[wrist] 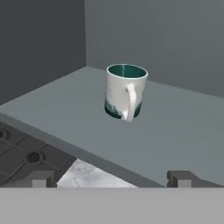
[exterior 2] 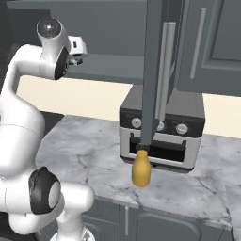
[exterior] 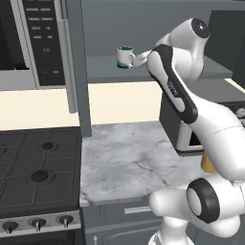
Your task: There is a tray on the dining counter. Grab the cup, mug, and pitcher and place them on the tray. The pitcher may be placed next to the tray if it cannot fit the tray.
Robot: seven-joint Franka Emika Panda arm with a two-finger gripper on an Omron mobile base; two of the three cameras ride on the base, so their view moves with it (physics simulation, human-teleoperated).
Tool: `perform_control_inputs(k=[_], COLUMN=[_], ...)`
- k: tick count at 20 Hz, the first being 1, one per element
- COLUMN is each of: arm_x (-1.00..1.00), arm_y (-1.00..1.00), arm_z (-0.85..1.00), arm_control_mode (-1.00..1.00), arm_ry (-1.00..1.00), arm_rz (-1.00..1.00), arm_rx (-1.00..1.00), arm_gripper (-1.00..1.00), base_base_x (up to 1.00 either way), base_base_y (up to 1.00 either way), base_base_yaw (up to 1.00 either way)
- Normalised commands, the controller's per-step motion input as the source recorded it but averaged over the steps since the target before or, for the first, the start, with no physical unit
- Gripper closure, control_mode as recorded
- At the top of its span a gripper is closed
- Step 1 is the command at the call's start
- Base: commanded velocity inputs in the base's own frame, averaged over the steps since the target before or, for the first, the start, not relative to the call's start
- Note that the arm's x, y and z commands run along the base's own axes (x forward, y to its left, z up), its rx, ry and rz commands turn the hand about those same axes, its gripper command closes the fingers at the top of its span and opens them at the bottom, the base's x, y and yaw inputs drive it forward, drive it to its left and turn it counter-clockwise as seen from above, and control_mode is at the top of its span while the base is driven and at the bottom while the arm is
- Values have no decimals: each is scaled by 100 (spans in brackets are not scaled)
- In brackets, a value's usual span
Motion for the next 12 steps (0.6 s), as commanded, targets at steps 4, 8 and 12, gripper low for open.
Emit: perform_control_inputs(k=[4, 8, 12], arm_x=[61, 61, 59], arm_y=[22, 8, 0], arm_z=[0, 0, 0], arm_control_mode=[-100, -100, -100], arm_ry=[0, 0, 3], arm_rz=[9, 7, 3], arm_rx=[0, 0, 0], arm_gripper=[-100, -100, -100], base_base_x=[0, 0, 0], base_base_y=[0, 0, 0], base_base_yaw=[0, 0, 0])
